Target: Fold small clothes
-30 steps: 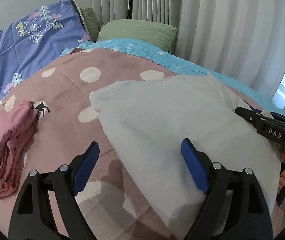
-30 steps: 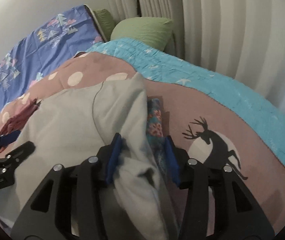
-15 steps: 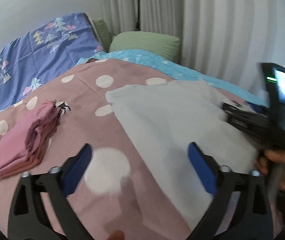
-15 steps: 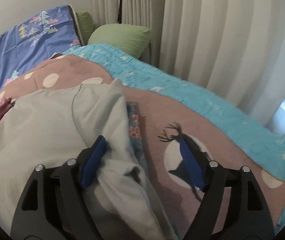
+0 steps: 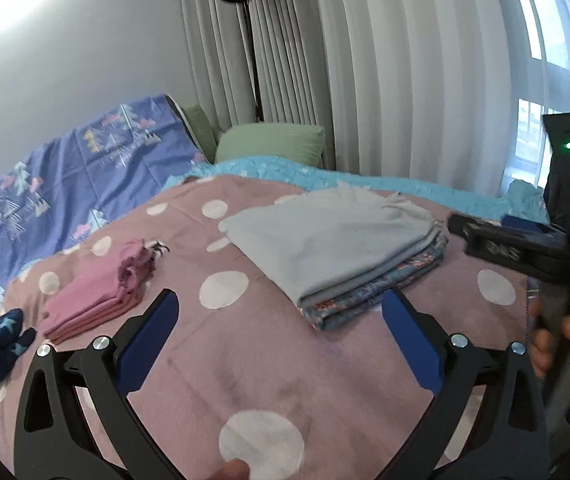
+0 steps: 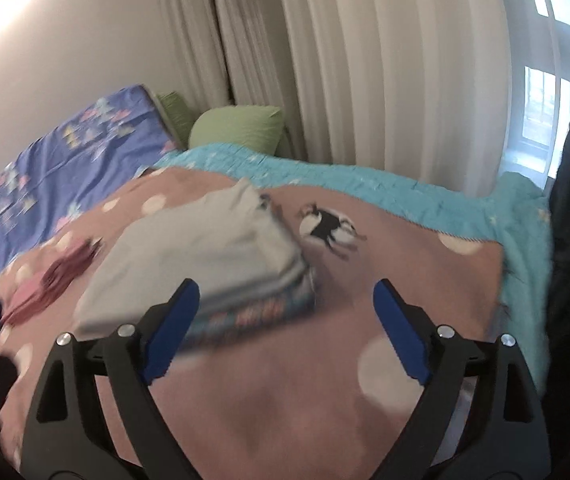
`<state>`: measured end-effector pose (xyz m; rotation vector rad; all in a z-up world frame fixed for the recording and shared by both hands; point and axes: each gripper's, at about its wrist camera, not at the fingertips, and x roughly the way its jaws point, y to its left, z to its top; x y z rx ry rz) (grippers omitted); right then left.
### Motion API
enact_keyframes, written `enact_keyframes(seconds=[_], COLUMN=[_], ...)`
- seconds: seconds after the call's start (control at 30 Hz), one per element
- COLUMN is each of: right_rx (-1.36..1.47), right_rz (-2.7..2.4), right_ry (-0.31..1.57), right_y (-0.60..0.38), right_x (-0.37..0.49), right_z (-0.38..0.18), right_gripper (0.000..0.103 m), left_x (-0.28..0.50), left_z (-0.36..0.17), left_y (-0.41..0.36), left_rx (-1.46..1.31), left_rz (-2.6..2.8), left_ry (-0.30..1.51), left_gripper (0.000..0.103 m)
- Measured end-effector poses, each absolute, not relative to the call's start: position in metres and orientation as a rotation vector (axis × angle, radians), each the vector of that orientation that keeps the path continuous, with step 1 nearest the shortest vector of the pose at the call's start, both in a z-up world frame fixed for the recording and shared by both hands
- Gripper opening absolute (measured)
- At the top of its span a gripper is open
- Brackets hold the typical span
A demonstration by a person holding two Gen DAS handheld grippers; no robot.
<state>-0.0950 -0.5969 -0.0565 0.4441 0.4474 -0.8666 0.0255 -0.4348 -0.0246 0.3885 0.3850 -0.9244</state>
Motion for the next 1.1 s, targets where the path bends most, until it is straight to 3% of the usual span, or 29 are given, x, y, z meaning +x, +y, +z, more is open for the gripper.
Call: enact_keyframes(seconds=[0.57, 1.1], right_rx=[0.287, 0.260], right_rz=[-0.822, -0.794], right_ry=[0.378, 0.376], right_y=[-0.438, -0.395], right_x=[-0.163, -0.188], right_z=[0.001, 0.002], right_gripper=[0.099, 0.100], left_x=[-0.049, -0.071], left_z=[0.000, -0.002], left_y=[-0.327, -0.283], left_rx=[0.246, 0.216], left_rz=[-0.890, -0.871], left_ry=[0.335, 0.379], left_gripper=[0.102, 0.102])
